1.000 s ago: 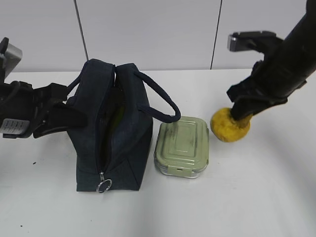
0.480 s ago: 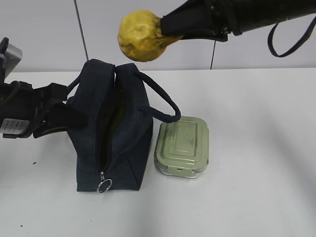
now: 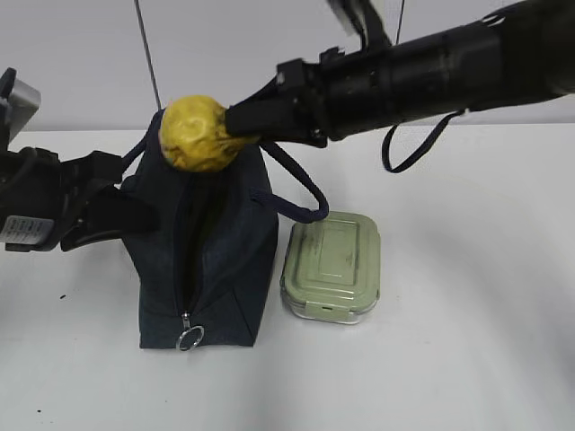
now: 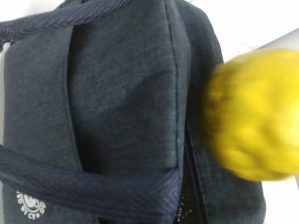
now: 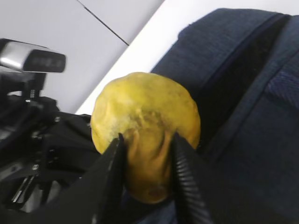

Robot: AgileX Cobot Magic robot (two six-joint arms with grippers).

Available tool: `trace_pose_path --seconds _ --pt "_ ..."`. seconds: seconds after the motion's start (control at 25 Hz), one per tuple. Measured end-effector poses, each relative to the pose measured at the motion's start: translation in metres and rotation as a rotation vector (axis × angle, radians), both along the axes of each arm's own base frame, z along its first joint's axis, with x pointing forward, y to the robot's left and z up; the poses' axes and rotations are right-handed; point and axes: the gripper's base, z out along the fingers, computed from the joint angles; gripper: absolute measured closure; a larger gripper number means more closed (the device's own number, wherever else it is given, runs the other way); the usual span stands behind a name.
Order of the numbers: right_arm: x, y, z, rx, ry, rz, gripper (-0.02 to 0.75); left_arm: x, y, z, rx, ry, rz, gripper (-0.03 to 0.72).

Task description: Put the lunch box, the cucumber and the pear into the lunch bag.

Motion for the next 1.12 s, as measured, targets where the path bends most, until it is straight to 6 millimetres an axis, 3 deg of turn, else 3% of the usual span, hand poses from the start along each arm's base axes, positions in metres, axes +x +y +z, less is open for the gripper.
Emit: trace_pose_path --seconds 0.2,0.4,0.64,0.88,1.12 --pt "0.011 0.011 -0.020 -0.089 -0.039 -0.082 0.426 0.000 0.000 0.000 0.000 0.000 0.000 0.706" --pt "0.018 0.010 -0.013 -0.094 -0.078 -0.124 0.305 0.000 0.000 0.000 -0.001 0.001 -0.002 0.706" --pt "0.012 0.011 0.003 -0.056 -0.104 -0.085 0.277 0.000 0.000 0.000 -0.002 0.001 -0.002 0.706" --pt "0.010 -0.011 0.029 -0.048 -0.135 -0.123 0.276 0.000 0.000 0.000 -0.004 0.002 -0.005 0.706" --pt "0.004 -0.039 0.027 -0.173 -0.072 -0.070 0.290 -0.001 -0.001 0.000 -0.009 0.006 -0.013 0.706"
